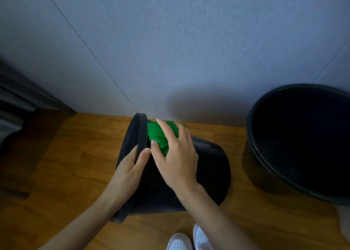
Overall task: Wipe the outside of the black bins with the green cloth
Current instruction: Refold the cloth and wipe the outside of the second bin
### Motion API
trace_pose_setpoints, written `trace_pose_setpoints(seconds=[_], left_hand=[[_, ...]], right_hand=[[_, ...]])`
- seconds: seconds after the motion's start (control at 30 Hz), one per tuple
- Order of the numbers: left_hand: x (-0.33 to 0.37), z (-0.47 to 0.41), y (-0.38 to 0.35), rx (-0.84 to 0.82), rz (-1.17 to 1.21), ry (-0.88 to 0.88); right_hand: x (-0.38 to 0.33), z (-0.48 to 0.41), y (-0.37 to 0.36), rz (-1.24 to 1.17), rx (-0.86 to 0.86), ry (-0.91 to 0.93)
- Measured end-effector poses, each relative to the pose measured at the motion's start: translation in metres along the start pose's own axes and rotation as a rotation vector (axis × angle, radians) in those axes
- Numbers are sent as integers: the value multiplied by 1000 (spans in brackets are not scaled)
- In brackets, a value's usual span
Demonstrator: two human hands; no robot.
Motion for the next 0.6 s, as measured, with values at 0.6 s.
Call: trace_pose_setpoints(seconds=[0.6], left_hand=[[-8,0,10,2,15,40]], right_hand=[[117,-3,22,275,-54,-367]])
Point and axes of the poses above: each hand's wrist, its own z-axis away from the middle knuckle, its own y-axis out of the back of the hand, x = y × z, the point moved 7 cm from there along -z, towards the middle knuckle, and after that the axes turned 5 degrees about x, right-handed, at the moved point
